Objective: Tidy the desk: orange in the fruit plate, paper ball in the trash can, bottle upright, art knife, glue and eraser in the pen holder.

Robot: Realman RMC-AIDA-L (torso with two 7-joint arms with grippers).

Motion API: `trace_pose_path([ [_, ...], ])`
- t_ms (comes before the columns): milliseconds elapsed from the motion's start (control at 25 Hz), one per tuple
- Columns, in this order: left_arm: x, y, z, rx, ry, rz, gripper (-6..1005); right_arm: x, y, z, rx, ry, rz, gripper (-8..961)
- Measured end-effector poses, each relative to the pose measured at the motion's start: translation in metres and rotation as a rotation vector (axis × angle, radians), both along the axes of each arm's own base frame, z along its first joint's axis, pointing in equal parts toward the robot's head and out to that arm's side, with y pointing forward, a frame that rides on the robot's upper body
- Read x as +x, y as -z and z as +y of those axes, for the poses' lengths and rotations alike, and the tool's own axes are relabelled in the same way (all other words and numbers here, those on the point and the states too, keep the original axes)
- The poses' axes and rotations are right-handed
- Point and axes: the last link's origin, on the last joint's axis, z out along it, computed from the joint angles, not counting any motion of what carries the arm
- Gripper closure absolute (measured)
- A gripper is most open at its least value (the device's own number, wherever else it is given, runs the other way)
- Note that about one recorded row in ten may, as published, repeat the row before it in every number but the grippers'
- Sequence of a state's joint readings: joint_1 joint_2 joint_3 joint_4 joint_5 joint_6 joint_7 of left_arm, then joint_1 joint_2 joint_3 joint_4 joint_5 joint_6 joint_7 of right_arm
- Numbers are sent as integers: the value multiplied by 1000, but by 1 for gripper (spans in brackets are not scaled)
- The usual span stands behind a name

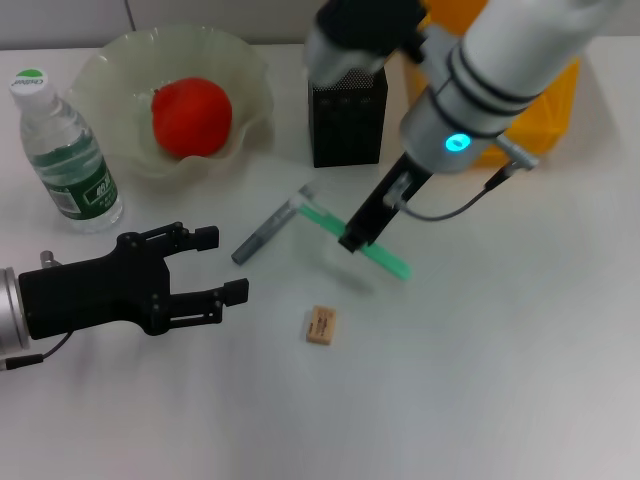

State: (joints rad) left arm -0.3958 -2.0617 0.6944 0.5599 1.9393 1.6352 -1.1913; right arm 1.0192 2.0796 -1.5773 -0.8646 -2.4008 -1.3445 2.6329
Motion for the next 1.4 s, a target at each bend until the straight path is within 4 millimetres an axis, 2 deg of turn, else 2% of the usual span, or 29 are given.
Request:
trace_pose_path([
  [160,0,0,0,0,1,-2,185,-3,-32,5,62,-41,150,775],
  [440,3,1,1,3,8,-15,186,11,-85,10,182,-109,525,763],
  [560,4,3,0,-4,7,-25,187,20,-102,12,240,-160,671,758],
  [720,5,4,0,-7,6,-29,188,33,-115,15,320,-231,823,751],
  [960,5,5,0,-6,7,-32,189,53,-104,29,469,-288,922,741],
  [1400,5,6,0,-3,3,-34,190,61,-63,55,577,-325,794,722],
])
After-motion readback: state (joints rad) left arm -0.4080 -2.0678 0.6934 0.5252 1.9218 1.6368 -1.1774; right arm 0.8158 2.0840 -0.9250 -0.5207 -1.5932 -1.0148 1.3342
